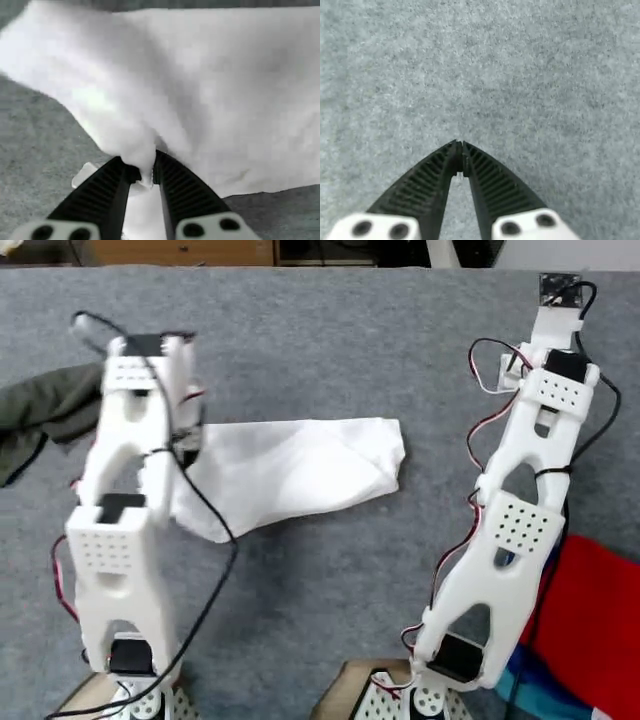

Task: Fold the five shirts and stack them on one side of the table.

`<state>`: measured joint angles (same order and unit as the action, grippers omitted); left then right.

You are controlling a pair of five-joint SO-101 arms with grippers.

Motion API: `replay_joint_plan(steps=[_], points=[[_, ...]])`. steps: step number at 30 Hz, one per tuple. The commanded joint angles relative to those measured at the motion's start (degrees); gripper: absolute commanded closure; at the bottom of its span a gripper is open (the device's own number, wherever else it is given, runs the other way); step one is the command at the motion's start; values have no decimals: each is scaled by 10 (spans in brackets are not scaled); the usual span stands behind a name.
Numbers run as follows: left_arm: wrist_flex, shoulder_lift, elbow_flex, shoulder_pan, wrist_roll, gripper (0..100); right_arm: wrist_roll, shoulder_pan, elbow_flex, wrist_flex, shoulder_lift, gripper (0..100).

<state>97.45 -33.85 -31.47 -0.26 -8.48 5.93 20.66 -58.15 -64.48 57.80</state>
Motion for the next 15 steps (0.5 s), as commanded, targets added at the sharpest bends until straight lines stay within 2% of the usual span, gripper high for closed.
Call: replay_joint_plan(steps=[1,9,15], points=[[8,40,-55,69,35,981,-4,12,-24,11,-5,994],[8,40,-114,207,54,981,-2,17,-24,11,-5,994],[0,33,-193,239,98,980,-1,18,-24,11,-5,994]])
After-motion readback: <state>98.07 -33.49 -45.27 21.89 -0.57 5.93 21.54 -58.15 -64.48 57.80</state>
